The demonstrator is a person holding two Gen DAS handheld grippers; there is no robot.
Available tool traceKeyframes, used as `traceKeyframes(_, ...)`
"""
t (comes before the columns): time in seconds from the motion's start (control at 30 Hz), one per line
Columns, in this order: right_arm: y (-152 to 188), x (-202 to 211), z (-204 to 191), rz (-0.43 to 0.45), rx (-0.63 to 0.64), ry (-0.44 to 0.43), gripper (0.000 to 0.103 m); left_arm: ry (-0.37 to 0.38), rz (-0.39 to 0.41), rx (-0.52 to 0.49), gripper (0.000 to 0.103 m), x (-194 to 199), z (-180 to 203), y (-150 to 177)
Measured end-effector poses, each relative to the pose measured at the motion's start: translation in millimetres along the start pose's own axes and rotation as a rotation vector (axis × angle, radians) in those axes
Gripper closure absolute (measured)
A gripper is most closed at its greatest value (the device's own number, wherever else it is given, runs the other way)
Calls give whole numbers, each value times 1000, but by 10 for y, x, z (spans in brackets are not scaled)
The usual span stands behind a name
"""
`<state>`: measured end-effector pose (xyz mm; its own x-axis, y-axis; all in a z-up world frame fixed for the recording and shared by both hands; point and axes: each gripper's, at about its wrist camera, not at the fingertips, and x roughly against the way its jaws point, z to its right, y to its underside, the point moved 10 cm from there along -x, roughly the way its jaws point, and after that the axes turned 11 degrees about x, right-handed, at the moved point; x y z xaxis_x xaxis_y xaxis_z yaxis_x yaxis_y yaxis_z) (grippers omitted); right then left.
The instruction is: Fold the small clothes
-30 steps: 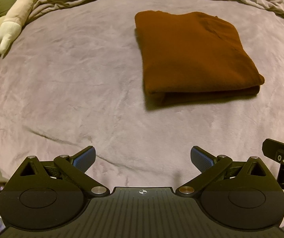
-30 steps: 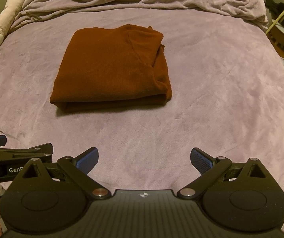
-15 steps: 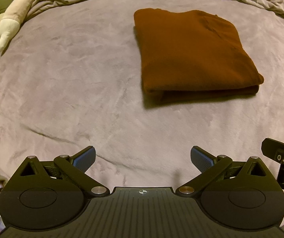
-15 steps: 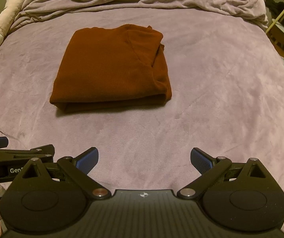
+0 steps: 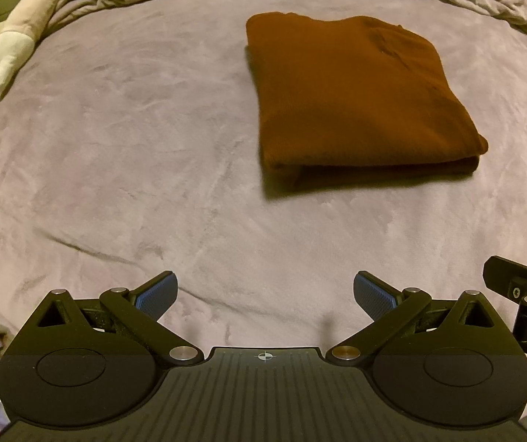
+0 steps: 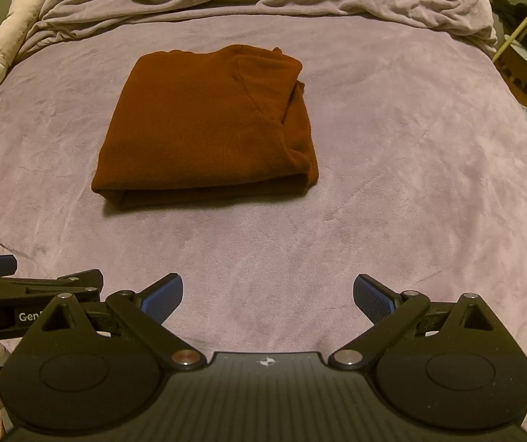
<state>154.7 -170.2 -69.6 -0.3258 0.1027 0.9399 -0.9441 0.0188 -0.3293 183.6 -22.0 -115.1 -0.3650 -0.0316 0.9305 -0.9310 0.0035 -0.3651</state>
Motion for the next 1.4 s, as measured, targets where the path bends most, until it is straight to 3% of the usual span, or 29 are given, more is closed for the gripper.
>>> traceKeyframes(1.4,43,-29,-4,0,-4,-2,4,5,4,-28,0,-3,18,80)
